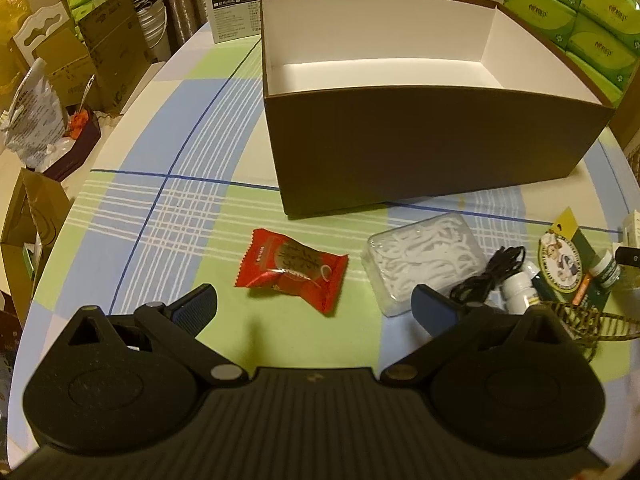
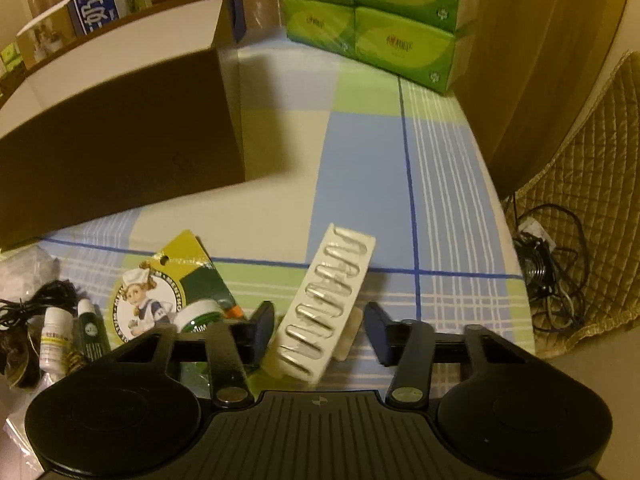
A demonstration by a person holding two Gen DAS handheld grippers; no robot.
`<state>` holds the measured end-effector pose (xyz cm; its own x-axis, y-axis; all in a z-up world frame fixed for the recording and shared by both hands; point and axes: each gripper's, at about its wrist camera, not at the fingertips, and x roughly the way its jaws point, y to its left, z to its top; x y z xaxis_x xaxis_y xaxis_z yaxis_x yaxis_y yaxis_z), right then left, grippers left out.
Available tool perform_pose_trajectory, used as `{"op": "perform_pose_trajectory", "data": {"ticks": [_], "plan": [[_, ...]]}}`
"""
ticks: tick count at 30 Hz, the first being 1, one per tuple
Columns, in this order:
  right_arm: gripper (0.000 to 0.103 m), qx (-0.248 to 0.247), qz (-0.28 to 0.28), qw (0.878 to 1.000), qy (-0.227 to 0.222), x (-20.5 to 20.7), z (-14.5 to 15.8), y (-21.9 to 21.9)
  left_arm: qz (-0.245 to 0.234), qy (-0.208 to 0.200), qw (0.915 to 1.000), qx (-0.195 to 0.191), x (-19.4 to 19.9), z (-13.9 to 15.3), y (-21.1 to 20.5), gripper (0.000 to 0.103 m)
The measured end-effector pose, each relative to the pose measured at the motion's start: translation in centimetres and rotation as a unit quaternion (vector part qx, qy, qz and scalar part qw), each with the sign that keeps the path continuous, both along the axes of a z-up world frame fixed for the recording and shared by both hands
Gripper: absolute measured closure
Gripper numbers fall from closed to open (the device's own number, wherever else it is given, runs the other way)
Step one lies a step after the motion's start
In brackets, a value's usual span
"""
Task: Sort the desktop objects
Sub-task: 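Close the right tool on the white holder while the left tool grasps the red candy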
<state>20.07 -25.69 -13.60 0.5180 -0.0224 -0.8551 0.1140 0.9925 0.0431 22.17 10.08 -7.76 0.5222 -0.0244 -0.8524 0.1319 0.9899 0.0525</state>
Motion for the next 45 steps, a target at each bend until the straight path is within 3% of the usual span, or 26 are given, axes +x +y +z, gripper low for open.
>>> {"op": "perform_pose_trajectory", "data": {"ticks": [2,8,17,29,33,45], "plan": [[0.077,-0.006,0.005,1.000,0.004,-0.1,-0.1,0.0,-0.004,0.000,1.0000,0.003,0.3,-0.3,0.1,0.001],[0.078,-0.005,0.012,1.000,0.010,-1.0,0.0,-0.7,-0.028,-0.003,0.9996,0.003,1.1,-1.2,0.7,0.001],[0.078,-0.003,0.002,1.000,0.015,-1.7,0.4,-1.6,-0.095,0.007,0.9951,0.026,3.1,-3.1,1.8,0.013],[0.078,-0.007,-0.001,1.000,0.017,-2.0,0.4,-1.7,-0.109,0.024,0.9938,-0.006,5.3,-4.5,2.5,0.051],[0.078,-0.010,0.001,1.000,0.017,-2.1,0.4,-1.6,-0.110,0.024,0.9935,-0.016,5.6,-4.2,2.6,0.078],[0.078,-0.008,0.018,1.000,0.020,-2.7,0.5,-1.2,-0.102,0.017,0.9942,-0.030,4.4,-2.6,2.2,0.081]]}}
